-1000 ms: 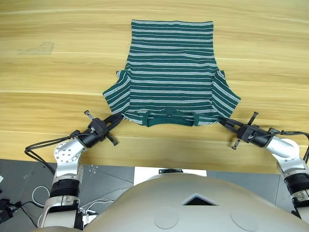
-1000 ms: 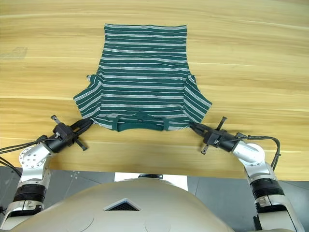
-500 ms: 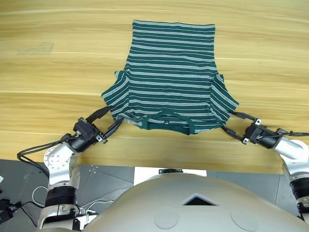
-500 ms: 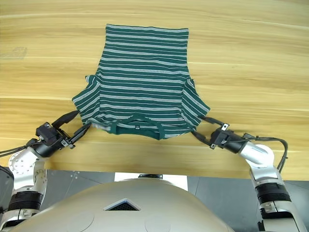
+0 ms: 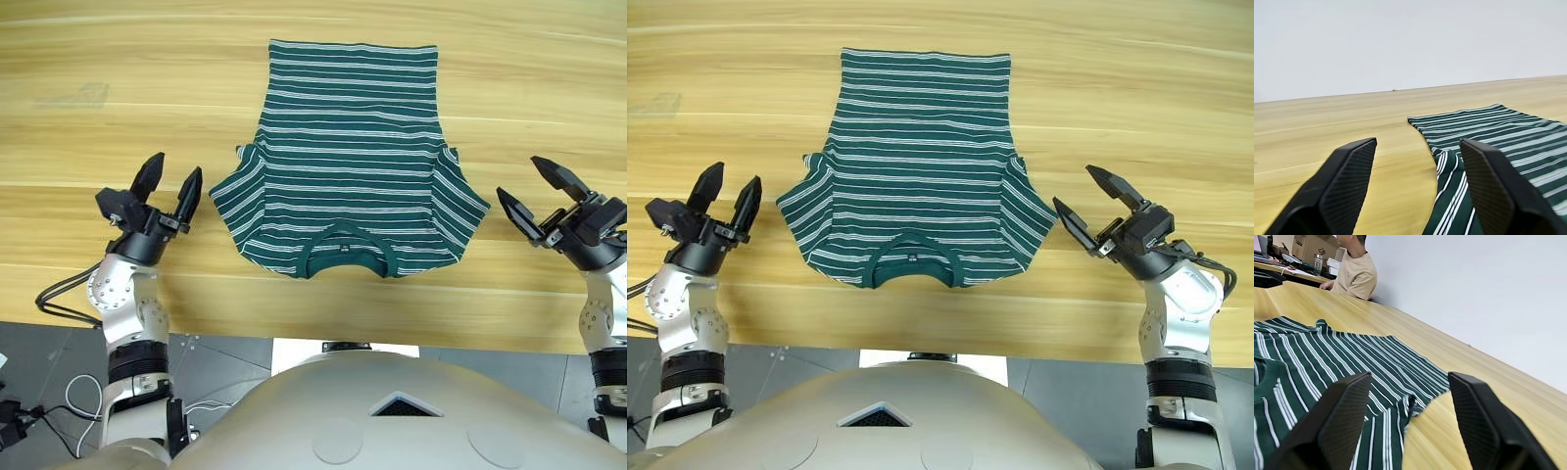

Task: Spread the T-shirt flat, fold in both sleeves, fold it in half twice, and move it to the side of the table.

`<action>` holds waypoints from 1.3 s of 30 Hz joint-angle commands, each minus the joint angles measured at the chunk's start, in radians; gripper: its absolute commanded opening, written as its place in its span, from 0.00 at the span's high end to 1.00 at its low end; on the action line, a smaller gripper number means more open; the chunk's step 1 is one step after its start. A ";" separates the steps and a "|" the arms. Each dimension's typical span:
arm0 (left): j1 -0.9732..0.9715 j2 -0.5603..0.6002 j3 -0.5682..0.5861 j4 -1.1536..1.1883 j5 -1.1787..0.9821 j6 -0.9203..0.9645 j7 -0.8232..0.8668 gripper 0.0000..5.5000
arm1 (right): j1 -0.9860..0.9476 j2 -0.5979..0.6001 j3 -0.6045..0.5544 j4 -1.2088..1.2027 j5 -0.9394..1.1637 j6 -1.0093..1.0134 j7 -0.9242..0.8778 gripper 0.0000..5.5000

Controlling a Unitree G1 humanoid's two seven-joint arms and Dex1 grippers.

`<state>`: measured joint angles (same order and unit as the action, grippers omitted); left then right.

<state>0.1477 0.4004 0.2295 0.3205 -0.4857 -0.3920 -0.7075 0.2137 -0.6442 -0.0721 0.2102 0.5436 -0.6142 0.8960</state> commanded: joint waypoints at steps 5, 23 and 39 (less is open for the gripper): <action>-0.036 -0.065 -0.105 0.049 0.246 0.096 0.199 0.43 | -0.058 0.189 0.065 -0.018 -0.216 0.047 -0.171 0.47; 0.049 -0.139 0.020 -0.247 -0.108 0.542 0.182 0.43 | -0.079 0.211 0.022 0.053 -0.307 0.042 -0.229 0.47; 0.041 -0.100 -0.071 -0.138 0.206 0.374 0.229 0.43 | -0.075 0.216 0.021 0.038 -0.302 0.055 -0.235 0.47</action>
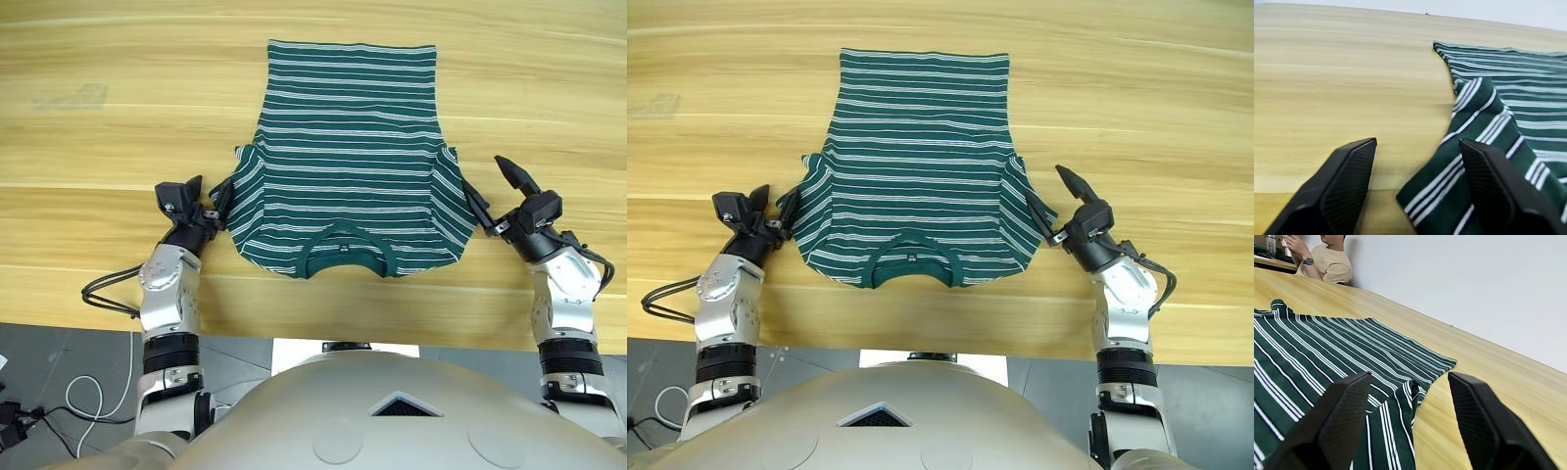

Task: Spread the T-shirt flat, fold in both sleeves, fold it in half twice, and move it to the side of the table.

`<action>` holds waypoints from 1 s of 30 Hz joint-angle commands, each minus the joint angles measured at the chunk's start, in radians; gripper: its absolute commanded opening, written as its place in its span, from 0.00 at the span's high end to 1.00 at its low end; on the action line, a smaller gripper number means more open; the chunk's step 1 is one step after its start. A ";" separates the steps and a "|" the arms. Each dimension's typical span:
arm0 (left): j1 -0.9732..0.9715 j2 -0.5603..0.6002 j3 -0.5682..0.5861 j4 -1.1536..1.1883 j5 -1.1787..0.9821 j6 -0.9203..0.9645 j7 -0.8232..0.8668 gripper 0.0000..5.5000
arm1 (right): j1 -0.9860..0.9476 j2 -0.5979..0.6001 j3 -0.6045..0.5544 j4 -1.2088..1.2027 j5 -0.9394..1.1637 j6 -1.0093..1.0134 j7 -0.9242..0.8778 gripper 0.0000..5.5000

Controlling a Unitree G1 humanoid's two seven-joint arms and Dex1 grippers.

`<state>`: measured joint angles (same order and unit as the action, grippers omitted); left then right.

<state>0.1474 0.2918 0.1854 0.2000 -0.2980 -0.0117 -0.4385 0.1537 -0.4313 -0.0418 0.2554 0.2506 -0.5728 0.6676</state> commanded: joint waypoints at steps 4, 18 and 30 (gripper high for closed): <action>0.040 0.013 -0.027 -0.005 0.018 0.008 -0.046 0.43 | -0.012 0.006 -0.012 -0.027 0.002 0.021 -0.008 0.47; -0.012 0.001 0.004 0.043 0.032 0.052 0.027 0.84 | 0.013 0.013 -0.031 -0.048 0.031 0.030 -0.005 0.47; 0.006 0.008 -0.007 -0.009 -0.003 0.068 -0.021 1.00 | 0.009 0.029 -0.039 -0.042 0.027 0.034 -0.007 0.47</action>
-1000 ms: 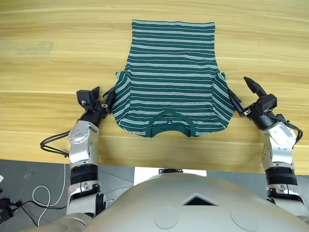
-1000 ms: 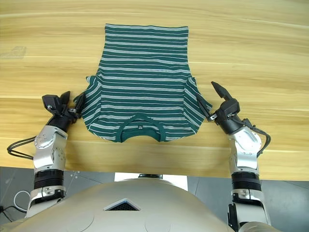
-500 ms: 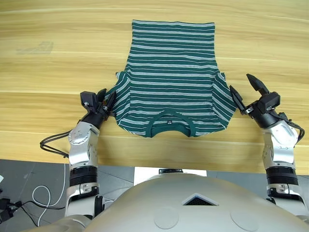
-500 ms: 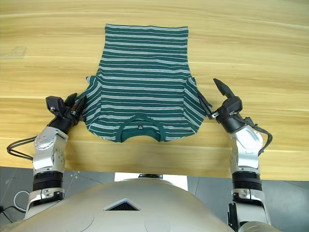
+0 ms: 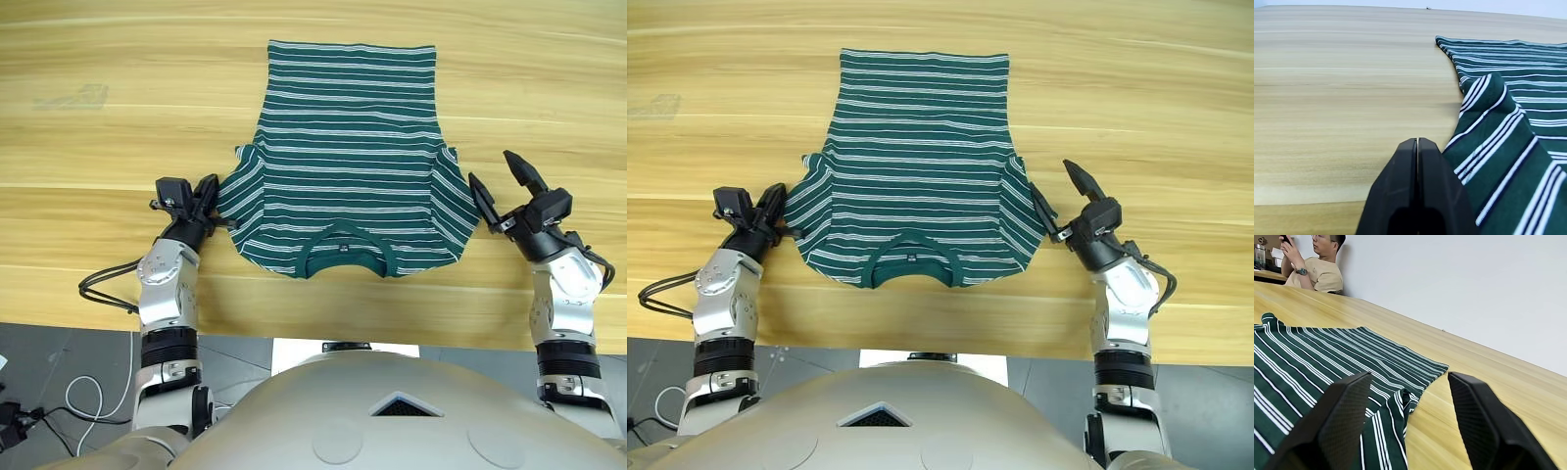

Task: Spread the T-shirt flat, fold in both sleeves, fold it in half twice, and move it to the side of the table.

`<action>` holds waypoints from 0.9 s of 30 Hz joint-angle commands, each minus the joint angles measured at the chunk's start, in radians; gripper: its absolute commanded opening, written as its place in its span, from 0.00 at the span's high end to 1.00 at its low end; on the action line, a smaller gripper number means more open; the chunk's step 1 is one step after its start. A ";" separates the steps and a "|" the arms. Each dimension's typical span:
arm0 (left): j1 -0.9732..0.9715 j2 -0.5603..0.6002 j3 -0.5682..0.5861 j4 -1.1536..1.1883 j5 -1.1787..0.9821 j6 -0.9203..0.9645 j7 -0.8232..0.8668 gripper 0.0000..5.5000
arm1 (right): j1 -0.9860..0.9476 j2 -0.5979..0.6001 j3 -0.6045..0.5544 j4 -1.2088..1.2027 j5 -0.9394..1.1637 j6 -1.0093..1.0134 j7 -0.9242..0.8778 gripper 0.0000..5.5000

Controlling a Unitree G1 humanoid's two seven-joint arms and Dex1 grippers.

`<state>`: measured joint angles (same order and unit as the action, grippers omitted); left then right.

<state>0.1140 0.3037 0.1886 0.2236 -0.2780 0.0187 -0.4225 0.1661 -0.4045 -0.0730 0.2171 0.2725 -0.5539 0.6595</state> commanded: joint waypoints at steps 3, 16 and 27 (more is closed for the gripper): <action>0.056 -0.014 0.021 -0.102 -0.109 0.061 -0.086 1.00 | -0.008 0.005 -0.008 -0.001 0.004 0.018 -0.001 0.47; 0.008 -0.056 0.057 -0.154 -0.243 0.063 -0.153 1.00 | -0.031 0.031 0.003 0.051 -0.009 0.004 0.007 0.47; 0.054 -0.091 -0.152 -0.118 -0.115 0.039 -0.245 1.00 | -0.058 0.039 0.008 0.065 -0.023 0.011 0.006 0.47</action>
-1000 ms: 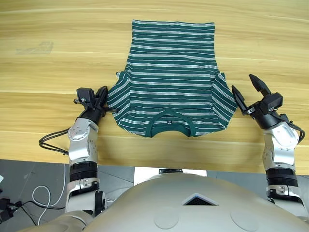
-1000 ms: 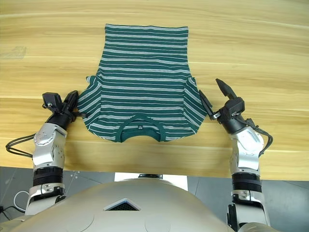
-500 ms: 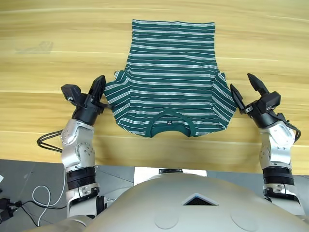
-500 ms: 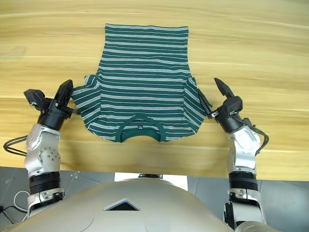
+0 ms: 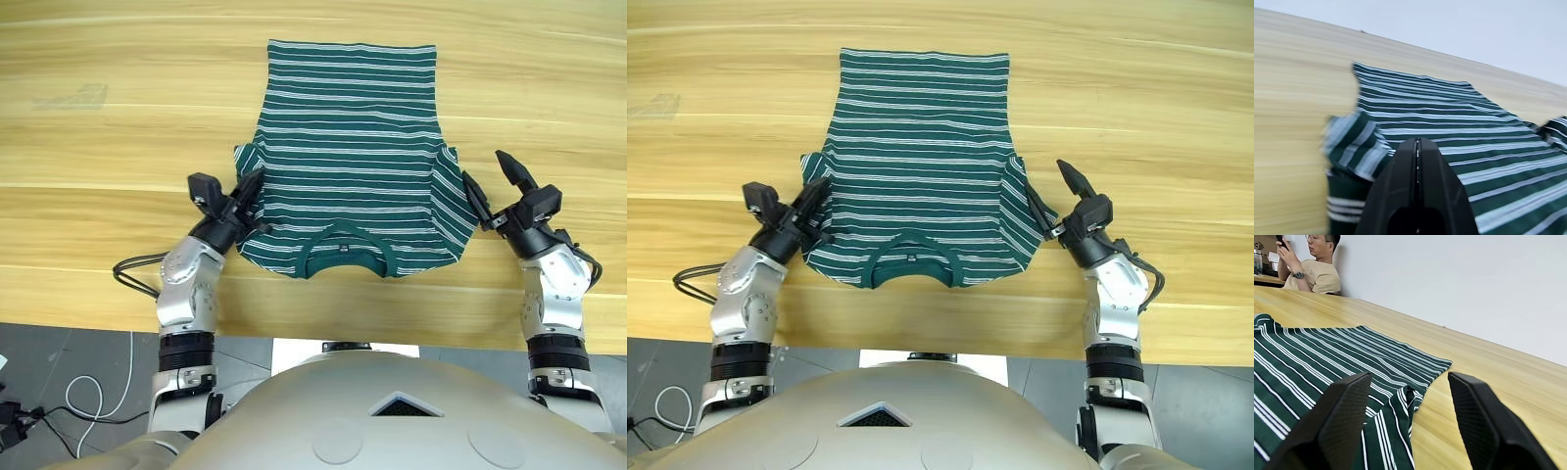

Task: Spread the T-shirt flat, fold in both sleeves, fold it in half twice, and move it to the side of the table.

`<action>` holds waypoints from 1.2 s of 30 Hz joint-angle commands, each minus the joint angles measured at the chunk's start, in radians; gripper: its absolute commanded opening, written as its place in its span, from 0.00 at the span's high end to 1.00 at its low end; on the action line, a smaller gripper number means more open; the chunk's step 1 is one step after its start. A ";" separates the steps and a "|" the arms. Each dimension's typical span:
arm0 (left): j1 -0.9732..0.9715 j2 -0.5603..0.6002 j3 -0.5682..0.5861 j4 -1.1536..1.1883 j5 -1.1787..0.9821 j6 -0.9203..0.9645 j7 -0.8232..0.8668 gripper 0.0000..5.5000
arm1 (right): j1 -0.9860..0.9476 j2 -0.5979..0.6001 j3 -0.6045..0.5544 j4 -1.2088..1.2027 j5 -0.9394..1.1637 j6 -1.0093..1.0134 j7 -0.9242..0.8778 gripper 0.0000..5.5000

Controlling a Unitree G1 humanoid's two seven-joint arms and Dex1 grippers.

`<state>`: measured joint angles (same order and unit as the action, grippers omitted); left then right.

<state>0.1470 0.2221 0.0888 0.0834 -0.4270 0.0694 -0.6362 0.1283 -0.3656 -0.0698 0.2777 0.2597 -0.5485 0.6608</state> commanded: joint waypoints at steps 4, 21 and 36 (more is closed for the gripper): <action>0.031 -0.022 -0.071 0.038 0.031 -0.026 -0.056 1.00 | -0.031 0.002 0.007 0.024 -0.018 0.006 0.005 0.47; 0.019 -0.053 -0.093 0.136 0.047 -0.063 -0.088 1.00 | -0.046 0.001 0.026 0.047 -0.024 0.011 0.007 0.47; 0.103 -0.047 -0.027 -0.042 -0.137 -0.233 -0.301 1.00 | -0.086 0.016 0.052 0.086 -0.061 0.009 -0.005 0.47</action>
<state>0.2518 0.1789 0.0438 0.0869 -0.5194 -0.1557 -0.9149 0.0543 -0.3461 -0.0173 0.3619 0.2175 -0.5441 0.6650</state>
